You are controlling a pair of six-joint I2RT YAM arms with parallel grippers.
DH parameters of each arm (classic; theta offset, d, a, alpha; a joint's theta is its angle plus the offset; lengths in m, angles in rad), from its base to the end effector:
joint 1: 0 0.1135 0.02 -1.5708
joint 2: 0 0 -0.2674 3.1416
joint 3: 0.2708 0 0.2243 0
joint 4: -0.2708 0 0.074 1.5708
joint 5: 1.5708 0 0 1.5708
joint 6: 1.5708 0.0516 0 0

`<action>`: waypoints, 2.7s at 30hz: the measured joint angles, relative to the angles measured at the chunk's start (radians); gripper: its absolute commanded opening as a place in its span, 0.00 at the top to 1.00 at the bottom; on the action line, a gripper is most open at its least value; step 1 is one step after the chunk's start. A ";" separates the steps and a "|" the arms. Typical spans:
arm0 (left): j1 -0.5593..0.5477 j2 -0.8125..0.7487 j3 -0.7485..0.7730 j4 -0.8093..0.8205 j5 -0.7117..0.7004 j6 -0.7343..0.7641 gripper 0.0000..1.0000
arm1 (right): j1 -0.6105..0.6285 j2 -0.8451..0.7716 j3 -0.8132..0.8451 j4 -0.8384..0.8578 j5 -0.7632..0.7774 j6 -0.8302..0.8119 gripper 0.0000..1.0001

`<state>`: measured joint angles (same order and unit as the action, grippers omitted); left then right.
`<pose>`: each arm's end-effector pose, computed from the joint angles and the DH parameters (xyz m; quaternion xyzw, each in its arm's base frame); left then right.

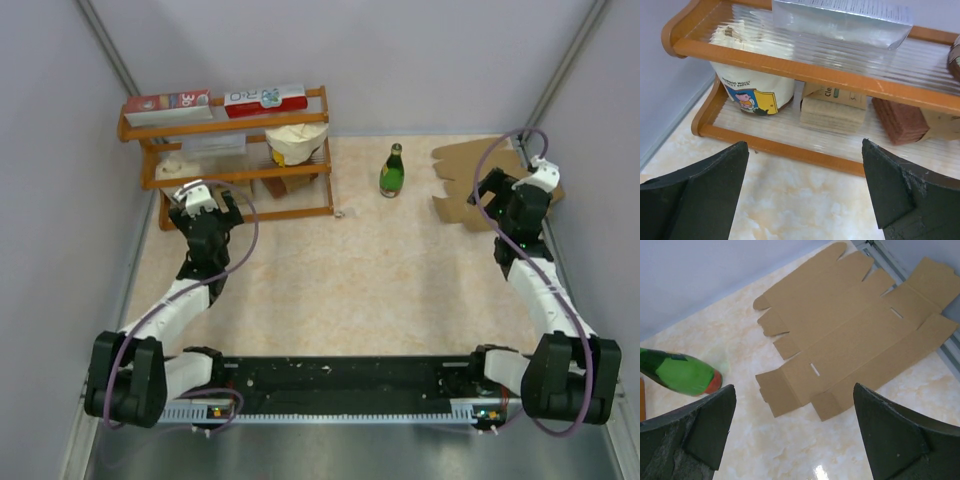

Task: Fold the paper box

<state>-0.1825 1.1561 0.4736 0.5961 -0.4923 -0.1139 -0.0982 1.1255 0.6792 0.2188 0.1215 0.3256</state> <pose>0.2373 -0.0190 0.2582 -0.1401 0.7200 0.0808 0.6749 0.2459 -0.0305 0.2874 0.2013 0.7559 0.0233 0.6225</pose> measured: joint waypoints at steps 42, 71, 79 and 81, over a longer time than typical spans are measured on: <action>-0.001 -0.196 -0.020 -0.469 0.286 -0.256 0.01 | -0.321 0.529 0.093 -0.155 -0.465 0.612 0.32; -0.008 -0.203 -0.020 -0.472 0.344 -0.273 0.02 | -0.321 0.720 0.108 0.125 -0.561 0.756 0.83; -0.008 -0.212 -0.019 -0.486 0.354 -0.273 0.03 | -0.321 0.723 0.107 0.122 -0.555 0.725 1.00; -0.008 -0.213 -0.017 -0.491 0.360 -0.274 0.04 | -0.321 0.716 0.107 0.111 -0.550 0.713 1.00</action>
<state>-0.1909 0.9428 0.4564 0.1047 -0.1326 -0.3878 -0.4191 1.8416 0.7864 0.3294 -0.4282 1.0382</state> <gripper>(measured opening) 0.970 0.017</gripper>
